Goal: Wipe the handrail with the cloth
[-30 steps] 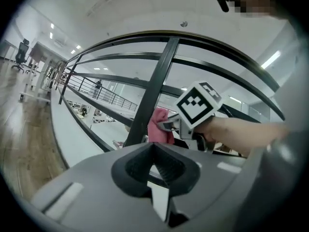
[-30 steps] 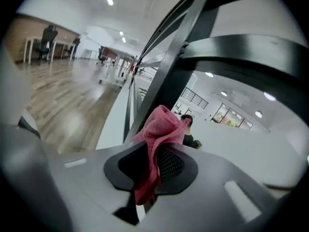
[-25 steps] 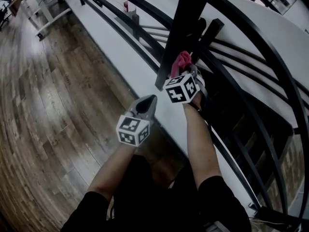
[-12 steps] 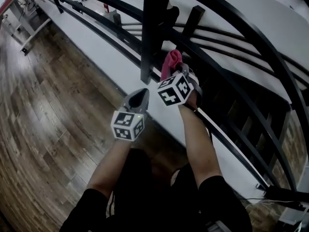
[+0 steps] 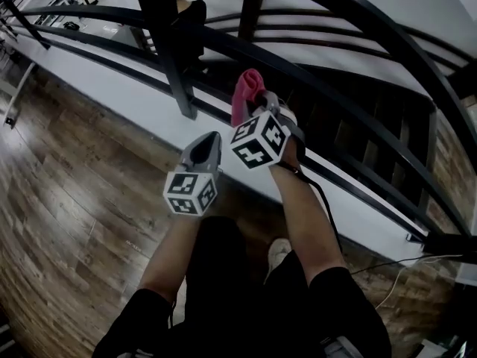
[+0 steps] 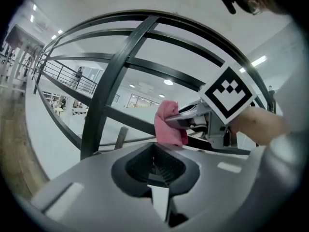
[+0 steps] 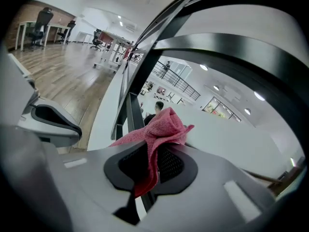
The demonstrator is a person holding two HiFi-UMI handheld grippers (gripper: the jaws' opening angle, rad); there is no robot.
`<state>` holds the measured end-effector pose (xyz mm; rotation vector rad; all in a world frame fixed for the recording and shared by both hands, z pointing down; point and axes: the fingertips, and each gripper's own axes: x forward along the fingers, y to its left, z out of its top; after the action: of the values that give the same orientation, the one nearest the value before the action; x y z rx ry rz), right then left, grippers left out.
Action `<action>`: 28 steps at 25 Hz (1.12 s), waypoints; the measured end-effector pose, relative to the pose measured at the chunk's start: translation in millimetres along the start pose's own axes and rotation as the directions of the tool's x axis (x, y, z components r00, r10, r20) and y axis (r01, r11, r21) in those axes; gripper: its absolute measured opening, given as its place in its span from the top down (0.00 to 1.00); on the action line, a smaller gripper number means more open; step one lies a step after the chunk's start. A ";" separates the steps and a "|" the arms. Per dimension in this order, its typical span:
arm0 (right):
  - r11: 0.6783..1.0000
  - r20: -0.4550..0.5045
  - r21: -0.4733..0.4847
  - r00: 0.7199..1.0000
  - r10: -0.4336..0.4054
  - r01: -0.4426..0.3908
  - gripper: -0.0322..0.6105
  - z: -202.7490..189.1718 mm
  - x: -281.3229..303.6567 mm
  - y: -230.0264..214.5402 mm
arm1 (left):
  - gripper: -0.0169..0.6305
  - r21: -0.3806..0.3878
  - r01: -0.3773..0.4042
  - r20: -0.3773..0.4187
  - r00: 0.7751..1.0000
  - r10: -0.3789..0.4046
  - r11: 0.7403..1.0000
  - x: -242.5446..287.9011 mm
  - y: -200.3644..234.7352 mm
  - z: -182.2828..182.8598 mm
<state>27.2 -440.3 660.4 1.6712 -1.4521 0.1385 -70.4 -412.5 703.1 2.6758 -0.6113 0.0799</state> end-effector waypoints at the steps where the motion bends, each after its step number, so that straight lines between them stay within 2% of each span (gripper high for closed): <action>1: 1.000 -0.010 0.020 1.000 0.006 -0.006 0.89 -6.1 -2.0 -2.0 | 0.97 -0.005 0.015 -0.004 1.000 -0.015 1.000 2.0 -5.2 -1.7; 5: 0.995 -0.021 0.097 0.999 0.026 -0.023 0.89 -25.3 -13.6 -10.2 | 0.97 -0.007 0.072 -0.009 0.997 -0.072 0.997 9.3 -29.3 -6.1; 13: 0.993 -0.057 0.117 0.998 -0.021 0.028 0.89 -56.4 -37.1 -28.0 | 0.97 -0.004 0.179 -0.029 0.983 -0.179 0.984 23.0 -74.8 -11.3; 17: 0.987 -0.056 0.159 0.998 -0.026 0.035 0.89 -75.4 -47.6 -33.4 | 0.97 0.024 0.211 -0.036 0.977 -0.210 0.977 21.8 -97.8 -14.1; 23: 0.984 -0.073 0.159 0.995 -0.067 0.078 0.89 -92.8 -60.7 -43.4 | 0.97 0.050 0.245 -0.054 0.969 -0.242 0.968 22.8 -113.9 -23.9; 28: 0.981 -0.078 0.177 0.994 -0.072 0.085 0.89 -123.2 -80.8 -57.4 | 0.97 0.095 0.273 -0.066 0.961 -0.267 0.957 23.1 -146.9 -33.6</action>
<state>105.6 -303.1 655.0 1.8480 -1.3509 0.2903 14.4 -287.3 684.0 2.8196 -0.2259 0.1074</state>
